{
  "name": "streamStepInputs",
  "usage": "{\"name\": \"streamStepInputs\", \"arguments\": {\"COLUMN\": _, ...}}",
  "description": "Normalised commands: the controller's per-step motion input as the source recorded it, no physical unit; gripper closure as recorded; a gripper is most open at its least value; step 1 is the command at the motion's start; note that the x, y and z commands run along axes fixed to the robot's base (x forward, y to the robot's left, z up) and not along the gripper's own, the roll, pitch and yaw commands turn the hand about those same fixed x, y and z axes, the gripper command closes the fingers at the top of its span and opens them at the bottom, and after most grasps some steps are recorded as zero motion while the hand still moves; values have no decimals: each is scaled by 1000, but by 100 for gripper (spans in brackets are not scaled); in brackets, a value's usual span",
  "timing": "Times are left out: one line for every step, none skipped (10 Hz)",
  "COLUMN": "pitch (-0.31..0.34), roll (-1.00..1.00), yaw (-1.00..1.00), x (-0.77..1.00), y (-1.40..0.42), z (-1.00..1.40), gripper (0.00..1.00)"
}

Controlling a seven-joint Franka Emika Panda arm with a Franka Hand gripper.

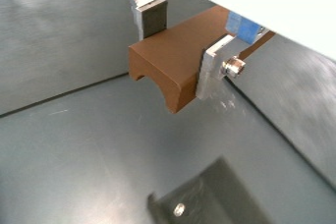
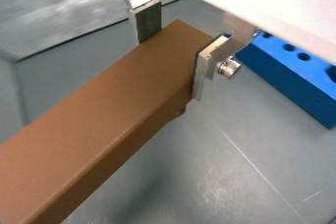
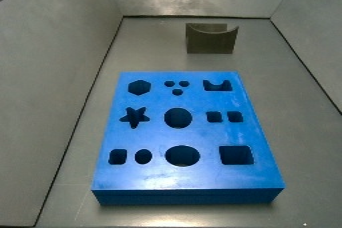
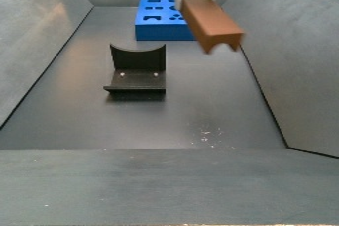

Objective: Pick up the arch object. Move up. Place the arch object on the fixture. Regrasp the arch object. Rotate the arch object. Move to above the board. Insert the arch object.
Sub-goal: Place the arch object on the fixture.

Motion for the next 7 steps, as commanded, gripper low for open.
{"name": "streamStepInputs", "arguments": {"pitch": 186, "roll": -128, "yaw": -1000, "x": 1000, "y": -303, "z": -35, "gripper": 100}}
{"name": "streamStepInputs", "arguments": {"pitch": 208, "roll": -137, "yaw": -724, "x": 1000, "y": -254, "z": -28, "gripper": 100}}
{"name": "streamStepInputs", "arguments": {"pitch": 214, "roll": -136, "yaw": -485, "x": 1000, "y": -213, "z": -22, "gripper": 100}}
{"name": "streamStepInputs", "arguments": {"pitch": 212, "roll": -136, "yaw": -314, "x": 1000, "y": -180, "z": -14, "gripper": 100}}
{"name": "streamStepInputs", "arguments": {"pitch": 193, "roll": -136, "yaw": -173, "x": 1000, "y": -139, "z": -16, "gripper": 100}}
{"name": "streamStepInputs", "arguments": {"pitch": 178, "roll": -137, "yaw": -105, "x": 1000, "y": -108, "z": -12, "gripper": 100}}
{"name": "streamStepInputs", "arguments": {"pitch": 169, "roll": -139, "yaw": -72, "x": 1000, "y": -83, "z": -9, "gripper": 100}}
